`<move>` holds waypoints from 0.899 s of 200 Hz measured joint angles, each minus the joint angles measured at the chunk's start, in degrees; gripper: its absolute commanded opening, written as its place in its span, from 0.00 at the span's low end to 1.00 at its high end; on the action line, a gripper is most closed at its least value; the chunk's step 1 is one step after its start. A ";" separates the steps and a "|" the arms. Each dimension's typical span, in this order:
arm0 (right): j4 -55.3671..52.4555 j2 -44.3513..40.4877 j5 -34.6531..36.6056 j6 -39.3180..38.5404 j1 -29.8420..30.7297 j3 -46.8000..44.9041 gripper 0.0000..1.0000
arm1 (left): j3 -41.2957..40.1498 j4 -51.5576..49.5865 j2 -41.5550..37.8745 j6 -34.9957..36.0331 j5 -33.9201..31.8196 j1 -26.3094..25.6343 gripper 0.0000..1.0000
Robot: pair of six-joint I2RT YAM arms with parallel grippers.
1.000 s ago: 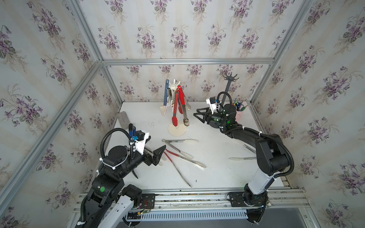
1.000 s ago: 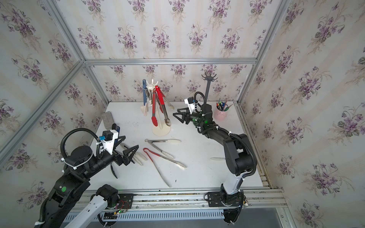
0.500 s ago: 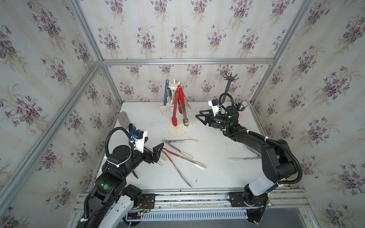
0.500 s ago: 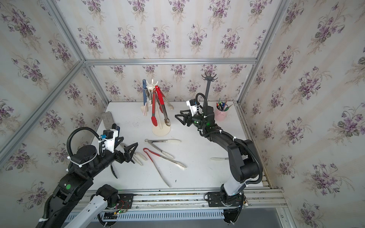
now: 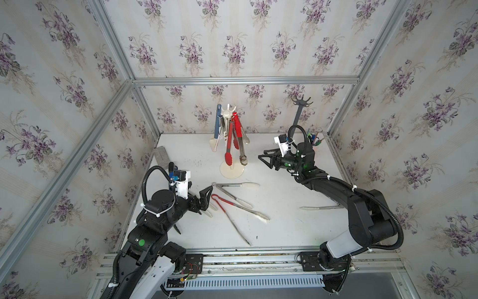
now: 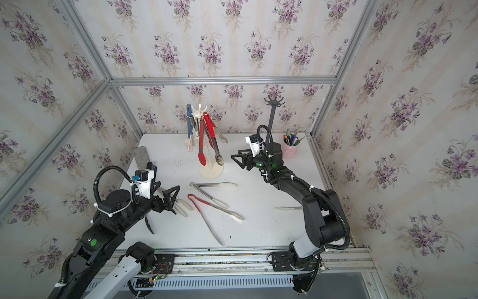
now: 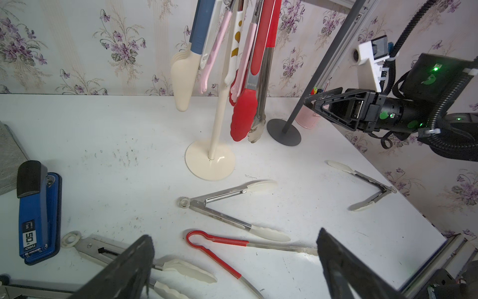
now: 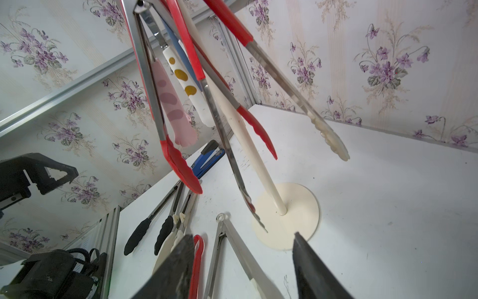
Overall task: Hang food tongs on kitchen utensil racks
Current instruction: Pick up the food tongs from the center of the board.
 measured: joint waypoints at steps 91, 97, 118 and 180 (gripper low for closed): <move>-15.93 -4.07 2.64 -7.78 11.04 -10.82 0.53 | -1.60 -0.02 -2.60 0.24 1.79 0.00 0.99; -17.00 -4.04 3.23 -8.26 12.39 -11.13 0.53 | -1.62 -0.04 -2.64 0.24 1.95 0.00 0.99; -19.04 -4.11 3.87 -9.44 15.72 -12.22 0.53 | -1.62 -0.04 -2.78 0.26 1.97 0.00 0.99; -21.86 -0.85 8.07 -9.62 18.71 -10.23 0.50 | -1.79 -0.04 -3.82 0.59 2.60 0.00 0.99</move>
